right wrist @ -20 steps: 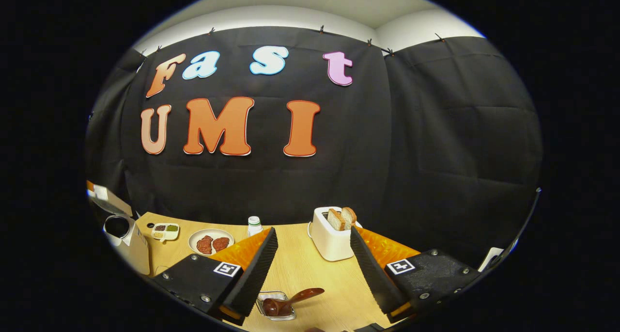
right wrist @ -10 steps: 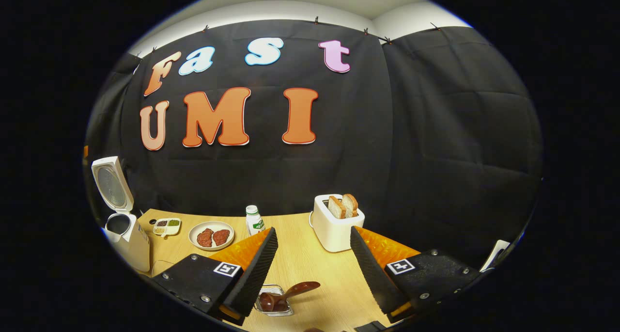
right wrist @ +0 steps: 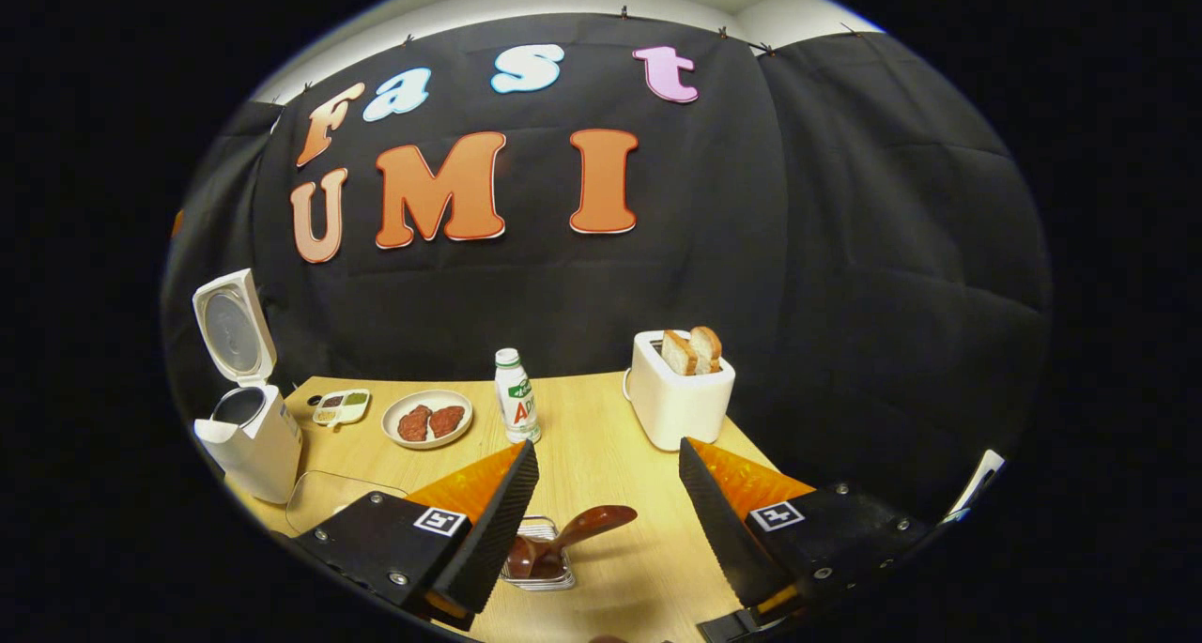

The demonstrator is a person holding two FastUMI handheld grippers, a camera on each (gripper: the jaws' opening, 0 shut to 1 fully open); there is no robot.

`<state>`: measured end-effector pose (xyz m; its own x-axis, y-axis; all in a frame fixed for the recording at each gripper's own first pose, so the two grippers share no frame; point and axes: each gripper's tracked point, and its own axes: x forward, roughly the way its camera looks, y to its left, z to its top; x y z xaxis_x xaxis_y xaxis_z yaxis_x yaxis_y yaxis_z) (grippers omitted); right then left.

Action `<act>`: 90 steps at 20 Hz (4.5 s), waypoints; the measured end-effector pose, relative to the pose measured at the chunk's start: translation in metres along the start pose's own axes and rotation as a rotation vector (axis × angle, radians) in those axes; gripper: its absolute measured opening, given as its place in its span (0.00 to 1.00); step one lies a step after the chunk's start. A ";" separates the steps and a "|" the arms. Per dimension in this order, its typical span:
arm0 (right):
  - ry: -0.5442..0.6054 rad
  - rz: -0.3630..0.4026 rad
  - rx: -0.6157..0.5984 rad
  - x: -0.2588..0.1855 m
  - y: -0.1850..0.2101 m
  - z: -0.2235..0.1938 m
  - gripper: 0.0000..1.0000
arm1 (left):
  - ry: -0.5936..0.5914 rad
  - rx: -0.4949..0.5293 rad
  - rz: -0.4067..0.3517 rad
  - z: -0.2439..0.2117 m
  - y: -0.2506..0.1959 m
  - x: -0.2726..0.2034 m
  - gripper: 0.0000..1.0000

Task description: Close the left gripper, press the button to open the rice cooker; take a wooden spoon from the chopstick holder with the right hand, scoop a spoonful of rice and pour it into the rice cooker, then put the wooden spoon back into the chopstick holder.

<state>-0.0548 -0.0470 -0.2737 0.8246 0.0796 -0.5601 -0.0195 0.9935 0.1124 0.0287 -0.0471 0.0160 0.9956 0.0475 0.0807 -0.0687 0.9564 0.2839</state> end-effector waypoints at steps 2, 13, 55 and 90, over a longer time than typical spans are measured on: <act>0.024 0.022 -0.008 0.003 0.005 -0.012 0.94 | 0.003 -0.005 -0.021 -0.002 -0.014 -0.007 0.24; 0.176 0.103 -0.023 0.027 0.014 -0.076 0.94 | 0.066 -0.059 -0.094 -0.002 -0.058 -0.019 0.95; 0.036 0.209 0.188 -0.015 0.143 0.015 0.14 | 0.221 -0.159 -0.134 -0.076 -0.008 -0.042 0.99; 0.015 0.281 -0.399 0.022 0.271 -0.107 0.10 | 0.426 -0.141 -0.034 -0.175 0.066 -0.019 1.00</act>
<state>-0.1026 0.2324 -0.3436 0.7482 0.3474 -0.5653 -0.4577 0.8870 -0.0607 0.0163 0.0655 -0.1337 0.9367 0.1012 -0.3351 -0.0552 0.9880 0.1440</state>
